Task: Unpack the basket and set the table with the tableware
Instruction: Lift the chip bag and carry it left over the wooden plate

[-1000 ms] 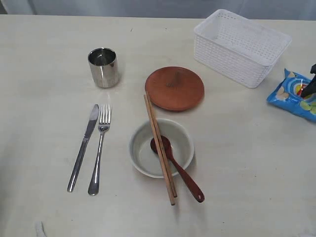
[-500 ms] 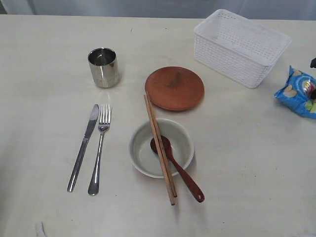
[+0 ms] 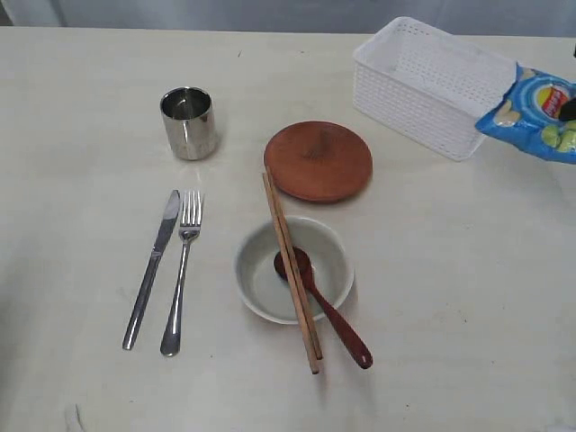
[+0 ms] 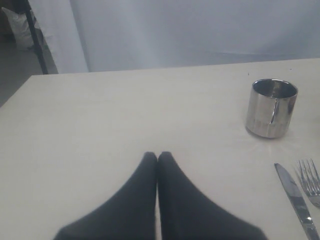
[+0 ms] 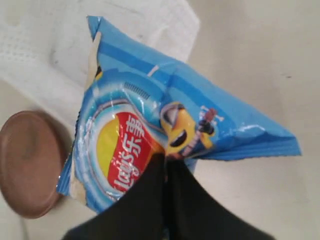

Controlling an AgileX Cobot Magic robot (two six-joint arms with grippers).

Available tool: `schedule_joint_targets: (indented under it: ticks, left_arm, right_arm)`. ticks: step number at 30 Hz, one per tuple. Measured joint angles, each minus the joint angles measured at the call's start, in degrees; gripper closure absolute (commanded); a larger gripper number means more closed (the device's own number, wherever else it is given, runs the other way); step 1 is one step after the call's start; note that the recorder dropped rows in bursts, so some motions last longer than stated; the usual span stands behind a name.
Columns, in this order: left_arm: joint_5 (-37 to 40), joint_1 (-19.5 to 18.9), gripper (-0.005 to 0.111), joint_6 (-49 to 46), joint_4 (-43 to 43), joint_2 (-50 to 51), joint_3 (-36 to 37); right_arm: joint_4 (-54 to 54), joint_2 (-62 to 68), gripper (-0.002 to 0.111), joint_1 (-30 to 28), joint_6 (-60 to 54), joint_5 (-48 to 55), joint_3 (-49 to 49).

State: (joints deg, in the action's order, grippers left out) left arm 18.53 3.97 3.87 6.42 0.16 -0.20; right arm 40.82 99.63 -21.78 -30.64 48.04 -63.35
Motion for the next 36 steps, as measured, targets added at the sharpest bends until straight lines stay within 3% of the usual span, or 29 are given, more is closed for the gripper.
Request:
schedule_joint_targets:
  ticks: [7, 11, 20, 27, 36]
  left_arm:
    - [0.0, 0.0, 0.107, 0.0, 0.0, 0.0, 0.0]
    - [0.0, 0.0, 0.107, 0.0, 0.0, 0.0, 0.0]
    - [0.0, 0.0, 0.107, 0.0, 0.0, 0.0, 0.0]
    - [0.0, 0.0, 0.107, 0.0, 0.0, 0.0, 0.0]
    - [0.0, 0.0, 0.107, 0.0, 0.0, 0.0, 0.0]
  right_arm:
    - [0.4, -6.8, 0.109, 9.3, -0.4, 2.0, 2.6]
    - [1.8, -8.1, 0.109, 18.8, 1.3, 1.9, 2.8]
    - [3.5, 1.8, 0.109, 34.9, 4.7, -6.6, -3.0]
    - [3.7, 10.5, 0.109, 38.8, 6.7, -8.0, -11.7]
    - [3.0, 15.7, 0.109, 39.0, 6.9, -7.9, -13.0]
